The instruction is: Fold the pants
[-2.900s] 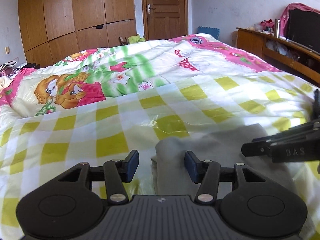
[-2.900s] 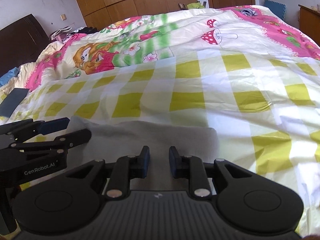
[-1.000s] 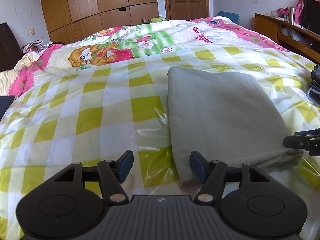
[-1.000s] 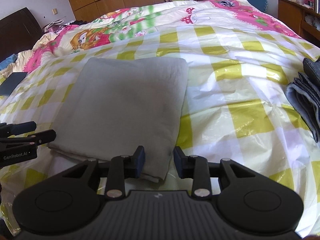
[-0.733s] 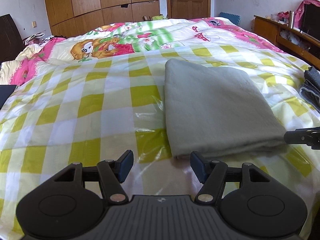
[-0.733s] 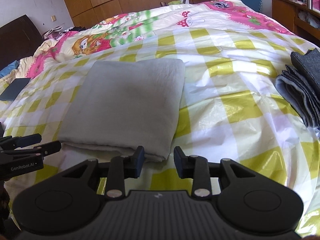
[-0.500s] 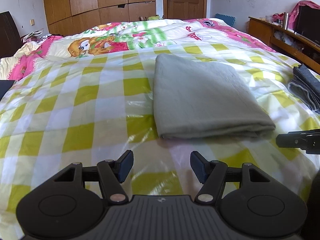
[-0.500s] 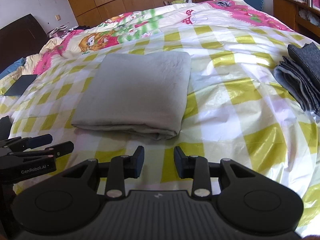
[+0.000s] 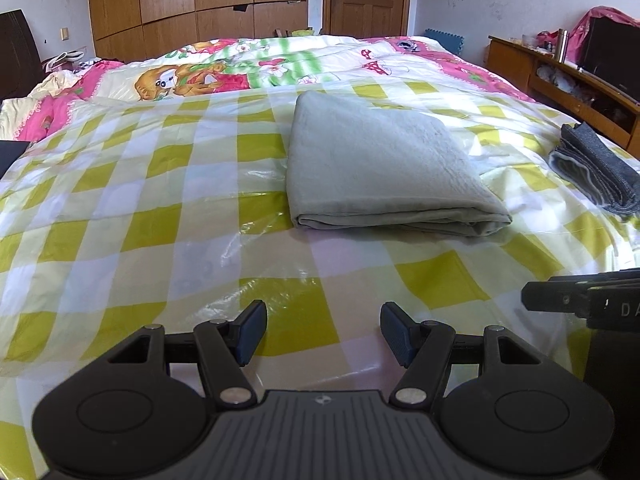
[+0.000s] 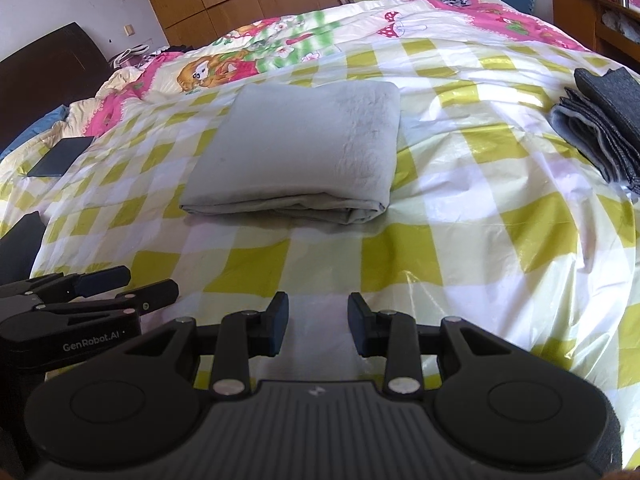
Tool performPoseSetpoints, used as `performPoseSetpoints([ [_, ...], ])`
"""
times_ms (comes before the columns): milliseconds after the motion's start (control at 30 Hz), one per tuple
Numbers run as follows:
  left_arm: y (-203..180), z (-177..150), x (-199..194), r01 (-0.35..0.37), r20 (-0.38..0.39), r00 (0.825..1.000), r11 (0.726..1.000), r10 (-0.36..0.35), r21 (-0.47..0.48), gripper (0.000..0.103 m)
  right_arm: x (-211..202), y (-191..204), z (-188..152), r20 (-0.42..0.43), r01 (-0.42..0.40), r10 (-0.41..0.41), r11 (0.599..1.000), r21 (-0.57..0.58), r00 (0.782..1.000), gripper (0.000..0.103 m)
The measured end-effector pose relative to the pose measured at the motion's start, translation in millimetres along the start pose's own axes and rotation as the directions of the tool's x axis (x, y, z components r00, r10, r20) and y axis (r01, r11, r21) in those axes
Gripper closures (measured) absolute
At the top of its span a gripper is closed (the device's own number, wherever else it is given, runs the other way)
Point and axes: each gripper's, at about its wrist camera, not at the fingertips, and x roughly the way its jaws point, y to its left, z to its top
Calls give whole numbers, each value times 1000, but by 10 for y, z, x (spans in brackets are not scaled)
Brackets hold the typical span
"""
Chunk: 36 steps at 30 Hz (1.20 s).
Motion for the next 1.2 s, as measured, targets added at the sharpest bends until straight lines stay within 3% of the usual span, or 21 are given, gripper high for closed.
performPoseSetpoints([
  [633, -159, -145, -150, -57, 21, 998, 998, 56, 32, 24, -76, 45, -112, 2, -45, 45, 999, 24, 999, 67],
  [1000, -145, -187, -171, -85, 27, 996, 996, 85, 3, 3, -93, 166, -170, -2, -55, 55, 998, -37, 999, 63],
  [1200, -147, -213, -213, -101, 44, 994, 995, 101, 1, 0, -82, 190, -176, -12, -47, 47, 998, -49, 999, 62],
])
